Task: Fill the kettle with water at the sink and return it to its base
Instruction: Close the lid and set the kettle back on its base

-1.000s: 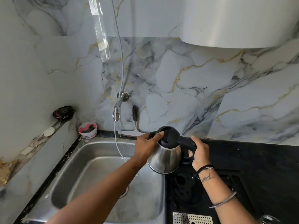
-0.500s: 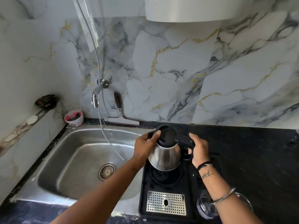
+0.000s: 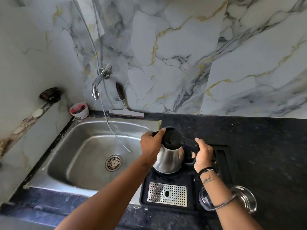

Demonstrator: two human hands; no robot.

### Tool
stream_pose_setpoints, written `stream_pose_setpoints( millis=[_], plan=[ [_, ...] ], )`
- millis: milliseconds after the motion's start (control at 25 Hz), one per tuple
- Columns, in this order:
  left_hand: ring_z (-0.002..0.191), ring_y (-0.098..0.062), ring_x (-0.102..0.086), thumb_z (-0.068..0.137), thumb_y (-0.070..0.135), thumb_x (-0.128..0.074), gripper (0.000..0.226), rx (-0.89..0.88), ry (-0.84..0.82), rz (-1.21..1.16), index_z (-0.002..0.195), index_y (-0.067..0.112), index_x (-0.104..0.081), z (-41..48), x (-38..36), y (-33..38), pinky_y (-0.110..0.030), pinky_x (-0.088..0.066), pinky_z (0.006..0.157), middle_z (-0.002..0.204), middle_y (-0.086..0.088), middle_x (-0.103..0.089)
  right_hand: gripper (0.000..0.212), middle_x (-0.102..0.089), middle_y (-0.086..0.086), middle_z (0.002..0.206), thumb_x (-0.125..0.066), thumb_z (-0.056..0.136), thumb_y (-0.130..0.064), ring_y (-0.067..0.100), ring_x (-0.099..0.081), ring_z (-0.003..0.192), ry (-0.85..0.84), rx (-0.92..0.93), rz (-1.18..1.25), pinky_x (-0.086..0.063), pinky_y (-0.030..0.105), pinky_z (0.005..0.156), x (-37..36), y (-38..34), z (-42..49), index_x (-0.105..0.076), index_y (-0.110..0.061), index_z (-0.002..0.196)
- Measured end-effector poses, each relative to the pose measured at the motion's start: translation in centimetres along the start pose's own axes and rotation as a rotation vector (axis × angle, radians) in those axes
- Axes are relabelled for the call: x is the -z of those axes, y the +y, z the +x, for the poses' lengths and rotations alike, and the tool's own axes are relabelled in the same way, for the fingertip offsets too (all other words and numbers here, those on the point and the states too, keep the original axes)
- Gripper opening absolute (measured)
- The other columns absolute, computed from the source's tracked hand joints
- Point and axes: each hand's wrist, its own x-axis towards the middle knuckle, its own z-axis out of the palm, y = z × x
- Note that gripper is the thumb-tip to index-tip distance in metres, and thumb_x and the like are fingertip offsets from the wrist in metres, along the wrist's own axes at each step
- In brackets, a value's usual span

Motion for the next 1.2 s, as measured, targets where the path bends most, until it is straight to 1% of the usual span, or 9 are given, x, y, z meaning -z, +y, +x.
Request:
stream_pose_setpoints(
  millis=[200,360,440,520,640,840,1080,1160,1200],
  plan=[
    [0.058,-0.019,-0.057,0.076,0.034,-0.078,0.031,0.026,0.007,-0.062,0.066,0.007,-0.067,0.5,-0.2,1.5,-0.029,-0.048,0.056,0.062,-0.005,-0.063,0.034,-0.049,-0.011,0.042,-0.065,0.072,-0.026,0.009,-0.046,0.038,0.006,0.035,-0.007,-0.030,0.018,0.036,-1.1,-0.6,-0.1,-0.054,-0.020,0.040],
    [0.056,-0.017,-0.055,0.079,0.028,-0.079,0.030,0.077,0.012,-0.134,0.062,0.009,-0.063,0.8,0.2,0.5,-0.024,-0.045,0.051,0.061,-0.004,-0.060,0.035,-0.046,-0.008,0.042,-0.064,0.075,-0.022,0.010,-0.043,0.036,-0.053,0.079,-0.061,-0.029,0.017,0.035,-1.2,-0.5,0.6,-0.050,-0.017,0.043],
    [0.062,-0.020,-0.059,0.079,0.025,-0.080,0.026,0.133,0.006,-0.185,0.065,0.008,-0.067,0.7,0.7,-1.1,-0.028,-0.049,0.058,0.067,-0.008,-0.065,0.032,-0.039,0.000,0.046,-0.065,0.071,-0.027,0.013,-0.037,0.037,-0.073,0.091,-0.142,-0.024,0.020,0.037,-0.9,-0.2,1.2,-0.049,-0.005,0.054],
    [0.068,-0.023,-0.061,0.080,0.024,-0.081,0.023,0.156,-0.033,-0.244,0.070,0.005,-0.070,0.4,1.0,-1.9,-0.030,-0.053,0.065,0.074,-0.013,-0.068,0.031,-0.038,0.001,0.053,-0.065,0.070,-0.030,0.015,-0.037,0.039,-0.088,0.099,-0.204,-0.024,0.023,0.038,-0.6,0.2,1.9,-0.050,-0.004,0.060],
    [0.065,-0.018,-0.064,0.079,0.028,-0.081,0.025,0.099,-0.036,-0.183,0.074,0.005,-0.075,0.5,0.4,-1.8,-0.022,-0.054,0.058,0.069,-0.007,-0.070,0.031,-0.044,0.001,0.046,-0.064,0.071,-0.028,0.013,-0.042,0.036,-0.095,0.071,-0.180,-0.028,0.019,0.035,-0.2,0.3,2.5,-0.050,-0.006,0.055],
    [0.076,-0.023,-0.069,0.078,0.035,-0.080,0.035,0.098,-0.010,-0.140,0.088,0.001,-0.077,0.1,0.0,-2.4,-0.035,-0.057,0.076,0.080,-0.012,-0.076,0.031,-0.045,-0.006,0.040,-0.064,0.071,-0.027,0.013,-0.041,0.033,-0.127,0.047,-0.187,-0.026,0.018,0.033,0.2,0.3,2.7,-0.052,-0.013,0.047],
    [0.069,-0.020,-0.064,0.081,0.046,-0.074,0.041,0.054,0.015,-0.028,0.073,0.007,-0.073,-0.7,0.5,-2.3,-0.028,-0.048,0.063,0.068,-0.007,-0.070,0.034,-0.042,-0.006,0.040,-0.066,0.066,-0.035,0.013,-0.038,0.035,-0.150,0.048,-0.229,-0.024,0.021,0.034,0.7,0.7,1.8,-0.051,-0.018,0.041],
    [0.090,-0.029,-0.067,0.085,0.050,-0.068,0.044,-0.028,-0.005,0.108,0.090,0.006,-0.072,-1.3,0.5,-2.3,-0.033,-0.050,0.075,0.087,-0.011,-0.073,0.034,-0.043,-0.004,0.039,-0.065,0.069,-0.032,0.015,-0.038,0.032,-0.141,0.060,-0.218,-0.024,0.020,0.033,0.7,0.6,1.6,-0.052,-0.017,0.041],
    [0.115,-0.034,-0.061,0.087,0.052,-0.064,0.056,-0.117,0.001,0.248,0.114,0.003,-0.066,-1.6,0.6,-2.1,-0.037,-0.048,0.094,0.115,-0.017,-0.070,0.034,-0.044,-0.003,0.039,-0.064,0.070,-0.031,0.015,-0.038,0.031,-0.142,0.069,-0.209,-0.024,0.020,0.033,0.5,0.6,1.6,-0.052,-0.016,0.041]
  ],
)
